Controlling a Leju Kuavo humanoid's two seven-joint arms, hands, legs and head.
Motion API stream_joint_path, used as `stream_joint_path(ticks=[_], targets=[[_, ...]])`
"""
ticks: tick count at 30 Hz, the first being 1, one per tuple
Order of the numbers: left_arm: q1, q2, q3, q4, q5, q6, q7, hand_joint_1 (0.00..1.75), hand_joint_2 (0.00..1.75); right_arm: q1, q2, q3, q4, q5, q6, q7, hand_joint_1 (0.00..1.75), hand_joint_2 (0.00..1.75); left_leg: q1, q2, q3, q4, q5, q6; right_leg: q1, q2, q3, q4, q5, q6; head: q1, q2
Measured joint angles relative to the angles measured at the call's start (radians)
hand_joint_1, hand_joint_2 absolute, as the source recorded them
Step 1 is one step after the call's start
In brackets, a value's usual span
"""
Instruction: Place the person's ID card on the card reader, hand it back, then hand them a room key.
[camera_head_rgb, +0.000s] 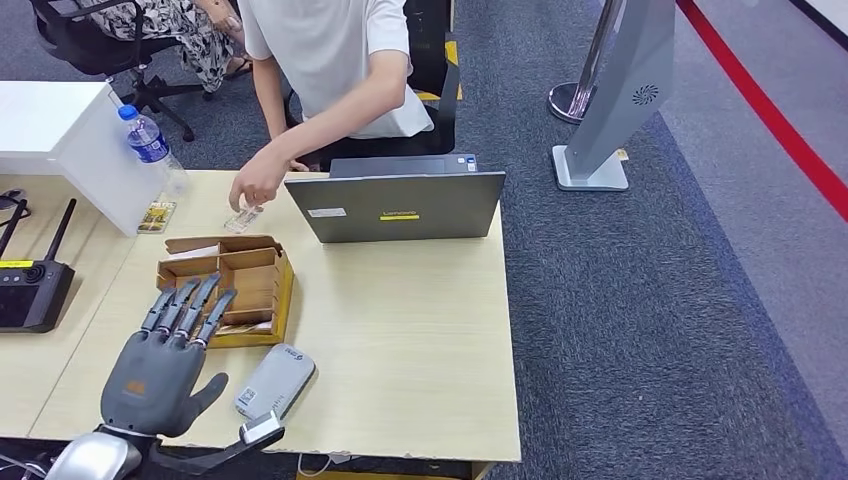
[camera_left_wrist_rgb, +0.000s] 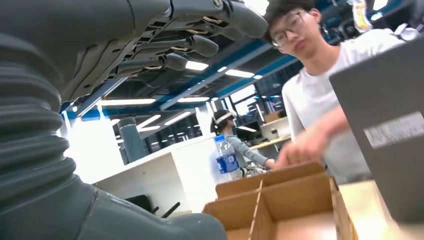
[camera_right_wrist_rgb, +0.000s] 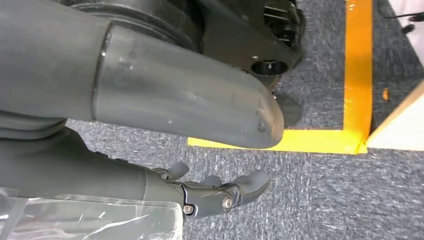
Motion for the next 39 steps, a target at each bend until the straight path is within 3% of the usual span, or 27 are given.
stream_joint_path(ticks=[7, 13, 18, 20, 23, 25, 31, 39], targets=[[0.054, 0.057, 0.008, -0.003, 0.036, -0.083, 0.075, 0.00, 1.75, 0.000, -0.007, -0.003, 0.000, 0.002, 0.003, -0.009, 0.00, 0.00, -0.001, 0.000, 0.001, 0.000, 0.000, 0.000, 0.000, 0.000, 0.001, 0.000, 0.001, 0.000, 0.000, 0.000], [0.036, 0.006, 0.050, 0.035, 0.019, -0.081, 0.081, 0.00, 1.75, -0.004, -0.013, -0.003, 0.000, 0.016, 0.007, -0.004, 0.00, 0.00, -0.001, -0.002, 0.000, 0.000, 0.001, 0.001, 0.000, -0.002, 0.001, 0.000, 0.001, 0.001, 0.000, 0.000], [0.032, 0.001, 0.053, 0.038, 0.015, -0.081, 0.079, 0.00, 1.75, -0.005, -0.013, -0.003, 0.000, 0.017, 0.007, -0.004, 0.00, 0.00, -0.001, -0.002, 0.000, 0.000, 0.001, 0.001, 0.000, -0.002, 0.001, 0.000, 0.001, 0.001, 0.000, 0.000], [0.004, -0.038, 0.070, 0.060, -0.007, -0.087, 0.070, 0.00, 1.75, -0.007, -0.014, -0.003, 0.000, 0.022, 0.009, 0.002, 0.00, 0.00, -0.001, -0.002, 0.000, 0.000, 0.001, 0.001, 0.000, -0.002, 0.002, 0.000, 0.001, 0.001, 0.000, 0.000], [-0.097, -0.183, 0.122, 0.157, -0.100, -0.088, 0.058, 0.00, 1.75, -0.014, -0.014, 0.003, 0.000, 0.046, 0.017, 0.025, 0.00, 0.00, -0.001, -0.002, 0.001, 0.001, 0.001, 0.001, -0.001, -0.002, 0.002, 0.000, 0.002, 0.001, 0.001, 0.000], [-0.141, -0.245, 0.142, 0.208, -0.134, -0.083, 0.054, 0.00, 1.75, -0.016, -0.014, 0.007, 0.000, 0.055, 0.020, 0.028, 0.00, 0.00, -0.001, -0.002, 0.001, 0.001, 0.001, 0.001, -0.001, -0.002, 0.002, 0.000, 0.002, 0.001, 0.001, 0.000], [-0.173, -0.288, 0.152, 0.253, -0.135, -0.111, 0.069, 0.00, 1.75, -0.021, -0.014, 0.013, 0.000, 0.061, 0.024, 0.031, 0.00, 0.00, -0.001, -0.002, 0.001, 0.001, 0.001, 0.001, -0.001, -0.002, 0.002, 0.000, 0.002, 0.001, 0.001, 0.000], [-0.213, -0.304, 0.152, 0.344, -0.135, -0.127, 0.111, 0.00, 1.75, -0.030, -0.014, 0.029, 0.000, 0.074, 0.028, 0.039, 0.00, 0.00, -0.001, -0.002, 0.001, 0.001, 0.001, 0.001, 0.000, -0.002, 0.002, 0.000, 0.002, 0.001, 0.001, 0.000]])
